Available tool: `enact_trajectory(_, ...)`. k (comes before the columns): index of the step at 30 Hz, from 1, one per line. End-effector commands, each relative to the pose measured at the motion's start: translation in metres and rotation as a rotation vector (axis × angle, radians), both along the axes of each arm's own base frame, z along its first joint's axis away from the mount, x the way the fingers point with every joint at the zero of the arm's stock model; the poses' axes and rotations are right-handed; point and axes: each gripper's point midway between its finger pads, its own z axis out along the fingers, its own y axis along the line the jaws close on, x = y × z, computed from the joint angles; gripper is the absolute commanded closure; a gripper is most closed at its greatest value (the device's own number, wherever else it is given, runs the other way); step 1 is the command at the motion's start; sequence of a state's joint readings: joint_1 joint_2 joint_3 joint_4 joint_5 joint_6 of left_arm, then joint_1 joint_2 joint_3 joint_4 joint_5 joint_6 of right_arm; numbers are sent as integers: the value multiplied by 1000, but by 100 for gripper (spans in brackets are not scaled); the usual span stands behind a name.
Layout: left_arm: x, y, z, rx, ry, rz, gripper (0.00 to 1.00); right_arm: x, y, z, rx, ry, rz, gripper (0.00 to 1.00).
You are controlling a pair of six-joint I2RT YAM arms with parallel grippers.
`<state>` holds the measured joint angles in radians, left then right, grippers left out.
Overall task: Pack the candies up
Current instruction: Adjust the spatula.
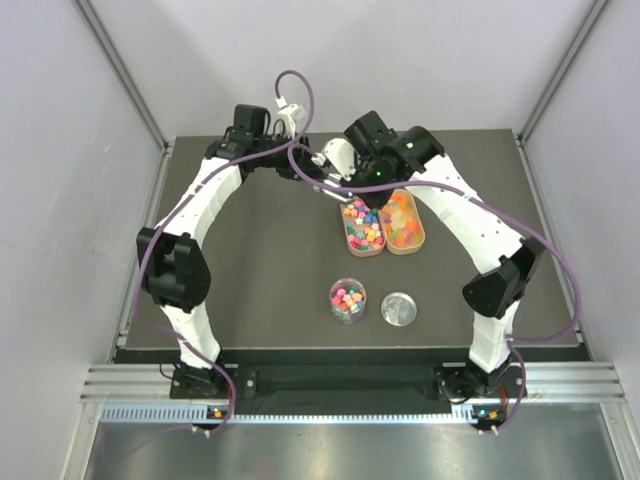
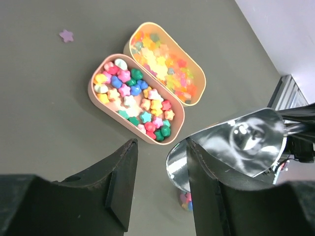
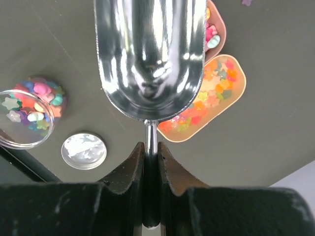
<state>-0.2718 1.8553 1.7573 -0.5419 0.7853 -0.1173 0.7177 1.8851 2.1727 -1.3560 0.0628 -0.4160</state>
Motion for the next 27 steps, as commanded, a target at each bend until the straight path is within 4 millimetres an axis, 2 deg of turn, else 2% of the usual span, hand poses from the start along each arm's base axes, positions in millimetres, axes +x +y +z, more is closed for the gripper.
enact_trajectory(1,1,-8,-11,34,-28,-14,51,-35,-12,48,65,-31,52,100)
enact_trajectory(2,2,-8,-13,42,-34,-17,51,-35,-8,62,104,-61,59,100)
enact_trajectory(5,0,-13,-19,49,-25,-25,51,-38,4,84,193,-83,96,100)
enact_trajectory(11,-8,-26,-17,59,-44,-56,51,-39,21,95,270,-75,133,100)
enact_trajectory(15,-11,-30,-14,70,-61,-60,50,-39,28,89,262,-59,141,100)
enact_trajectory(17,-8,-26,-13,93,-81,-44,50,-37,24,81,227,-55,118,100)
enact_trajectory(19,2,-12,-14,159,-107,20,48,-37,11,81,205,-75,63,100)
enact_trajectory(20,7,-6,-7,175,-129,53,47,-40,6,71,180,-54,46,100)
enact_trajectory(21,16,7,-3,186,-145,100,46,-47,-3,76,186,-64,26,100)
enact_trajectory(23,27,26,3,200,-176,163,45,-52,-14,62,153,-36,-30,100)
enact_trajectory(25,40,44,7,189,-202,221,44,-58,-27,62,174,-27,-110,100)
enact_trajectory(27,45,59,-1,197,-195,264,43,-56,-42,53,200,25,-225,100)
